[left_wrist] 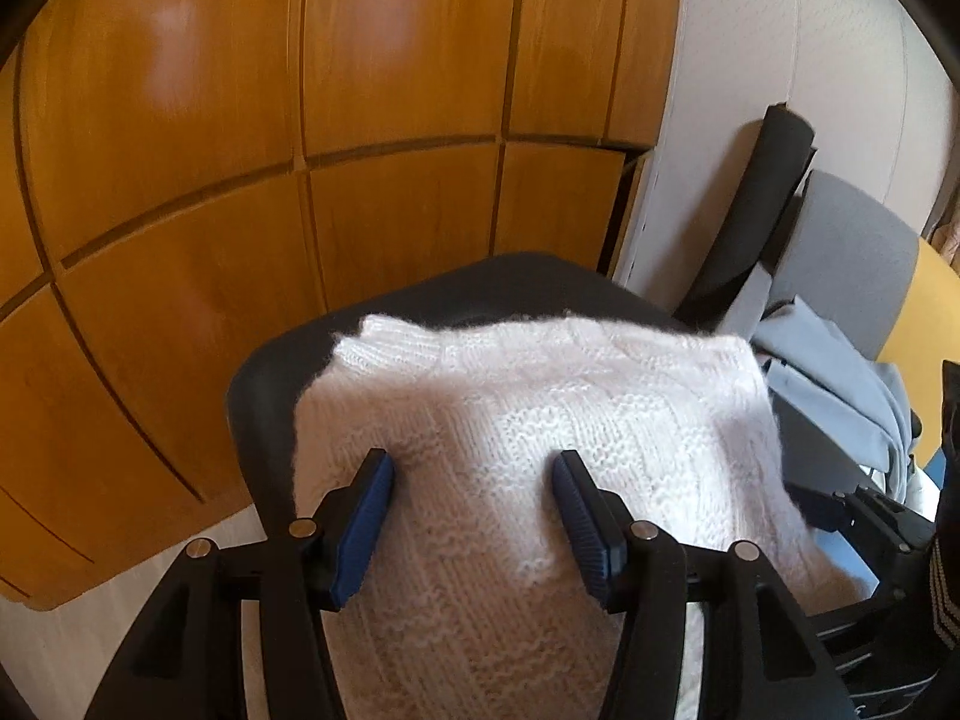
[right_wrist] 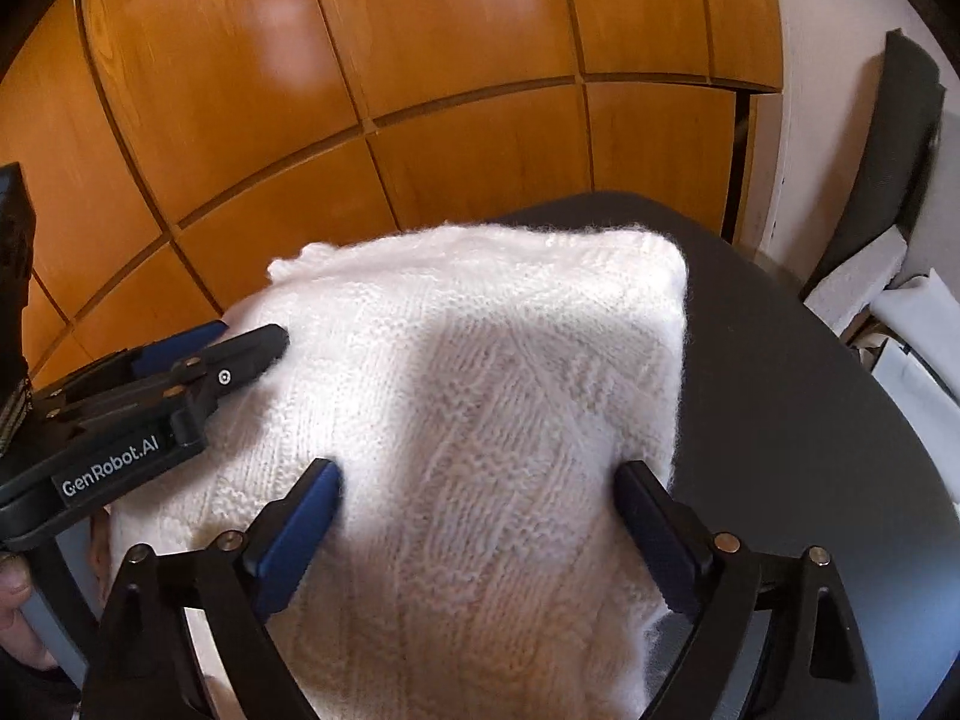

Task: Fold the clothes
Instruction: 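Lower the folded sweater onto the black seat and open both tools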

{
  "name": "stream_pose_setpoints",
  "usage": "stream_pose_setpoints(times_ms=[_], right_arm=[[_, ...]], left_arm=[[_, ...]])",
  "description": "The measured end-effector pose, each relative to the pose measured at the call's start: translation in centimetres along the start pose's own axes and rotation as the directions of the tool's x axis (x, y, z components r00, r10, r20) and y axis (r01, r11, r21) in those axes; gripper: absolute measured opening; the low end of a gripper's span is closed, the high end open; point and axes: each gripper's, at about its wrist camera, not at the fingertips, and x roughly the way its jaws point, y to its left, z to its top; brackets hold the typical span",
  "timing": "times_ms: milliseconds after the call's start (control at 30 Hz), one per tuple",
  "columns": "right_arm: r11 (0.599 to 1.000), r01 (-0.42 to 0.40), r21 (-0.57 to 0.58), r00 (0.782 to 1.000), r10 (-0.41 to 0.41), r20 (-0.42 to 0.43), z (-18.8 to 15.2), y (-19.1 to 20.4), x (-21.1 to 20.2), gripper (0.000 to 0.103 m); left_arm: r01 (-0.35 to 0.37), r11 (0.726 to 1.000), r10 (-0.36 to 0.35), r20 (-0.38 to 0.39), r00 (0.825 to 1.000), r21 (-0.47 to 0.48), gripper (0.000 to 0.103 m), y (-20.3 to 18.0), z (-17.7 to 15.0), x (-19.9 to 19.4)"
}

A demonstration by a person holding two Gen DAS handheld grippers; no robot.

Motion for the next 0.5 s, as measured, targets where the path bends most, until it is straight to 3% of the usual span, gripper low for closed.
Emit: stream_pose_setpoints(times_ms=[100,233,300,400,500], right_arm=[[0.998,0.047,-0.035,0.998,-0.046,0.036,0.0,0.8,-1.9,0.092],[0.987,0.142,-0.080,0.986,-0.134,0.099,-0.2,2.3,-5.2,0.092],[0.976,0.199,-0.089,0.973,-0.186,0.139,-0.7,2.9,-7.1,0.092],[0.960,0.270,-0.078,0.950,-0.252,0.186,-1.5,3.7,-9.7,0.093],[0.947,0.312,-0.073,0.930,-0.288,0.229,-2.5,4.9,-11.7,0.094]], left_arm=[[-0.036,0.999,0.036,0.037,0.999,0.009,0.057,-0.3,-0.6,-1.2],[-0.071,0.997,0.072,0.031,0.997,-0.034,0.058,0.0,-0.6,-3.0],[-0.121,0.992,0.122,0.021,0.992,-0.042,0.058,0.0,-0.6,-4.1],[-0.140,0.990,0.141,0.016,0.990,-0.029,0.057,-0.3,-0.4,-5.7],[-0.224,0.975,0.224,0.012,0.975,0.000,0.054,-1.1,-0.6,-6.8]])
